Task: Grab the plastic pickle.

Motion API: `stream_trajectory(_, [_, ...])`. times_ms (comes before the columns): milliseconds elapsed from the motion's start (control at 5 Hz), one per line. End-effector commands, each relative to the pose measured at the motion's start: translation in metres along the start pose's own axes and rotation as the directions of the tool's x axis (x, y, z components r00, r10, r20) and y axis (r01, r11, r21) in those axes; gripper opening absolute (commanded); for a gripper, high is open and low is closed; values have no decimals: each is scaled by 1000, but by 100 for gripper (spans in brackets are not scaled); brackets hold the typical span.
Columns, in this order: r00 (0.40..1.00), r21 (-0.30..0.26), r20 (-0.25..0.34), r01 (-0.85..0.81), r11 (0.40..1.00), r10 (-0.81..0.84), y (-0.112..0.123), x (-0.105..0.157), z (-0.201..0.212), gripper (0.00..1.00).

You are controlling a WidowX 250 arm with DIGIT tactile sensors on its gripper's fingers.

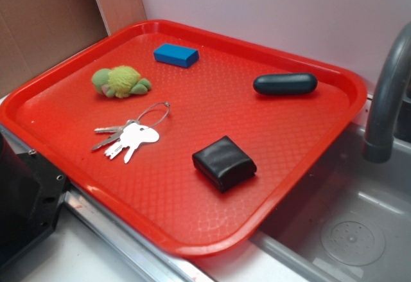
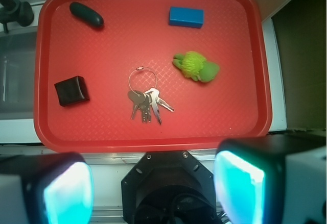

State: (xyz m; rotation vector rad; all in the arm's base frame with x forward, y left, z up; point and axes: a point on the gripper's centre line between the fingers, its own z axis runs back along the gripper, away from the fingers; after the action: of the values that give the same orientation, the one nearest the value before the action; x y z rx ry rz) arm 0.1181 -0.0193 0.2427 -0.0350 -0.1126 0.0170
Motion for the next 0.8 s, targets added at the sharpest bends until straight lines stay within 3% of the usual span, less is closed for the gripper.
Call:
stream_trajectory(0, [1000,0,0,0,1000,0,0,0,0,100])
stream_trajectory(600, [997,38,-70,46,998,-43,8,137,-53,100])
